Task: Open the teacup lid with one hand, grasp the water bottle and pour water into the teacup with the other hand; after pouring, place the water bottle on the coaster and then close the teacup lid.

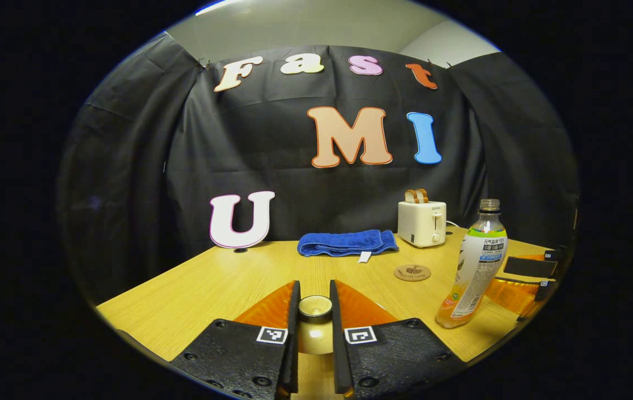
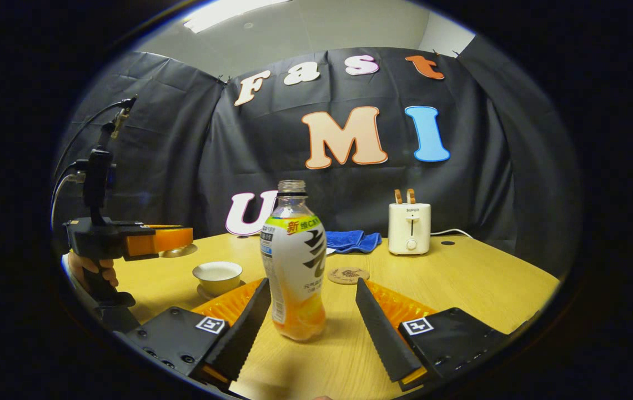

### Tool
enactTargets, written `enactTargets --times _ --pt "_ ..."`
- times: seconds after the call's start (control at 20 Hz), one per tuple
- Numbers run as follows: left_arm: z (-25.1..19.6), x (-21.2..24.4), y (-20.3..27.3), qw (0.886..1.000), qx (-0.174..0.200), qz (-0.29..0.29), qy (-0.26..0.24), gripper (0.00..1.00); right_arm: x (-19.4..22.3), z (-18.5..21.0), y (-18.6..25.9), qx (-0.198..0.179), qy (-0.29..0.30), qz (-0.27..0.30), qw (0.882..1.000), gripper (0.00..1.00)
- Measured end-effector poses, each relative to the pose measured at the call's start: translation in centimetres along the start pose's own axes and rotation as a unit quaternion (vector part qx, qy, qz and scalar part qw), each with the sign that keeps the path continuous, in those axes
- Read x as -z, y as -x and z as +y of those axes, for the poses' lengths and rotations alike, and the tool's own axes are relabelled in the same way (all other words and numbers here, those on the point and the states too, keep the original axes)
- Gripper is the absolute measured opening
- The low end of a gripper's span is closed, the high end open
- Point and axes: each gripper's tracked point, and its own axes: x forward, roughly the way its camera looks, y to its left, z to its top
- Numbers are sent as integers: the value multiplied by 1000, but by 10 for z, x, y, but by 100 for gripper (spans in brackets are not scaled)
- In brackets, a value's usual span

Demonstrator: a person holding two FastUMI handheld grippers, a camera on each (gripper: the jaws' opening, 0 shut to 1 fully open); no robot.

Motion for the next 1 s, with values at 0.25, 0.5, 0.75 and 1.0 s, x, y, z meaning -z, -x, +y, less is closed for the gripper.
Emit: enactTargets --times 0.25,0.5,0.75,1.0 --pt "10 0 3 1000 -8 0 6 23 5 15 -18 -8 12 12 1000 96" --pt "20 -3 5 1000 -15 -5 8 23 11 23 -34 -9 17 31 999 96" --pt "26 -5 5 1000 -18 -10 13 22 17 21 -41 -2 19 49 999 89" --pt "38 -2 8 1000 -27 -9 13 22 16 23 -48 -6 44 56 997 68"
